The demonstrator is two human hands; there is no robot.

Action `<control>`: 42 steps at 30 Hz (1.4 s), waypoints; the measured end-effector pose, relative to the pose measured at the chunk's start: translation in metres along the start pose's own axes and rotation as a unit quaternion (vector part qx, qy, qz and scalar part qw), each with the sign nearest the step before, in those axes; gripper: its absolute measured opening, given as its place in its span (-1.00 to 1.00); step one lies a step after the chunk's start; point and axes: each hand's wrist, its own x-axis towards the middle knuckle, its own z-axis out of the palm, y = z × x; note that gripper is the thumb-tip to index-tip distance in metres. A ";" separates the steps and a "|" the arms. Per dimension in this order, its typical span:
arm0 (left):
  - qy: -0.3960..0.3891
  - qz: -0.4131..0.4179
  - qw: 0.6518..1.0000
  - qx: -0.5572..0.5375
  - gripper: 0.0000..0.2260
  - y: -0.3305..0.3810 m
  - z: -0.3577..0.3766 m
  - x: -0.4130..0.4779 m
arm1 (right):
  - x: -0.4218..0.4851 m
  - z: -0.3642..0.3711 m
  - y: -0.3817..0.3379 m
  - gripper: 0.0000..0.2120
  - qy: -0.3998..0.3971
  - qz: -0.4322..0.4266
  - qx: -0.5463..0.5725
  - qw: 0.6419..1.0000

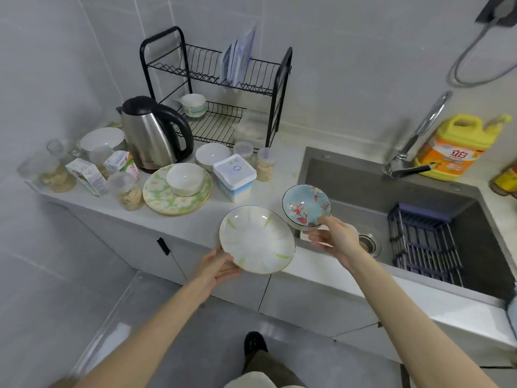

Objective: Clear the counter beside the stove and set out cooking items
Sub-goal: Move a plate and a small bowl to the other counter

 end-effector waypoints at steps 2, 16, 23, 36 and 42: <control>0.002 -0.001 1.000 -0.012 -0.67 0.005 0.009 0.017 | 0.024 0.002 -0.009 -0.92 0.000 0.013 0.000 1.000; 0.009 -0.049 0.999 -0.016 -0.59 0.023 0.042 0.099 | 0.132 0.019 -0.018 -0.73 -0.089 0.049 -0.068 0.993; -0.021 -0.076 0.997 0.010 -0.66 0.026 0.032 0.102 | 0.143 0.045 -0.008 -0.72 -0.118 0.087 -0.074 0.987; -0.009 -0.122 0.991 0.052 -0.74 0.042 0.011 0.091 | 0.142 0.069 0.003 -0.65 -0.142 0.110 -0.075 0.981; -0.017 -0.107 0.992 0.064 -0.82 0.056 0.000 0.075 | 0.128 0.074 0.004 -0.66 -0.153 0.129 -0.076 0.977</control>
